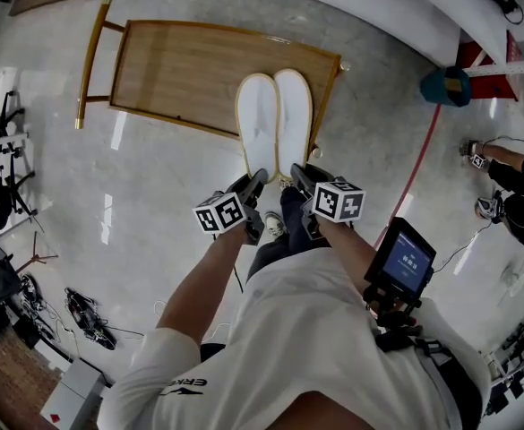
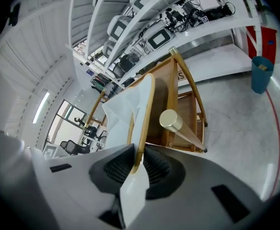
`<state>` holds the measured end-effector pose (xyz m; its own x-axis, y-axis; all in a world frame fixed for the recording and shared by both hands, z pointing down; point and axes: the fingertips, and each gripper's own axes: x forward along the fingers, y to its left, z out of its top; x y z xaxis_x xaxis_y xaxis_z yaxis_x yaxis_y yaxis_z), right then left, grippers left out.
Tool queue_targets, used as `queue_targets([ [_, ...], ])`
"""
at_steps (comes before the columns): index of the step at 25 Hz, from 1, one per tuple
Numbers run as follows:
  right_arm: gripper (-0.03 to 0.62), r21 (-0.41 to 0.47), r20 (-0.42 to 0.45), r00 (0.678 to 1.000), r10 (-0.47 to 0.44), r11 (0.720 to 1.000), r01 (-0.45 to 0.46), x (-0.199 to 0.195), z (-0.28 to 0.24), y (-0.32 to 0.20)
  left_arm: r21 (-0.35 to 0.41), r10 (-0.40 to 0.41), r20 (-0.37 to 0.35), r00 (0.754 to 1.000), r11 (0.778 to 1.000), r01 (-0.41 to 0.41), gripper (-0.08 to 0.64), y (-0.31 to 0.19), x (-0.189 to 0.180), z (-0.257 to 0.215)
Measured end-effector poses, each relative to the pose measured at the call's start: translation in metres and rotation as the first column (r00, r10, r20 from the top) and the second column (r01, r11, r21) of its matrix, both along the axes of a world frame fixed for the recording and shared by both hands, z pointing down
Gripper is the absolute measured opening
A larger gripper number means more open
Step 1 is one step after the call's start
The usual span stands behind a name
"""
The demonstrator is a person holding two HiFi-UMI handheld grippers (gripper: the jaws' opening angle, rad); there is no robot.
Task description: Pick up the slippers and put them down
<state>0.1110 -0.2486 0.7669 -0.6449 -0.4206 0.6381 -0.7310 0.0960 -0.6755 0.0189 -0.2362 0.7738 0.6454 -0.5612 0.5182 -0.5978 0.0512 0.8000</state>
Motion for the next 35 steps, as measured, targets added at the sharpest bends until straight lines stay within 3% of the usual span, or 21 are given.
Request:
queue_targets([
  [3, 0.038, 0.021, 0.002, 1.000, 0.003, 1.000, -0.003, -0.003, -0.008, -0.002, 0.027, 0.003, -0.005, 1.000, 1.000, -0.003, 0.035, -0.001, 0.004, -0.008],
  [21, 0.032, 0.177, 0.024, 1.000, -0.002, 0.984, -0.002, -0.019, -0.079, 0.007, 0.169, -0.079, -0.085, 0.993, 0.981, 0.092, 0.034, 0.009, -0.018, -0.083],
  [35, 0.032, 0.329, 0.055, 0.998, -0.006, 0.944, -0.013, -0.040, -0.161, 0.034, 0.323, -0.090, -0.136, 0.987, 0.937, 0.130, 0.034, 0.036, -0.043, -0.164],
])
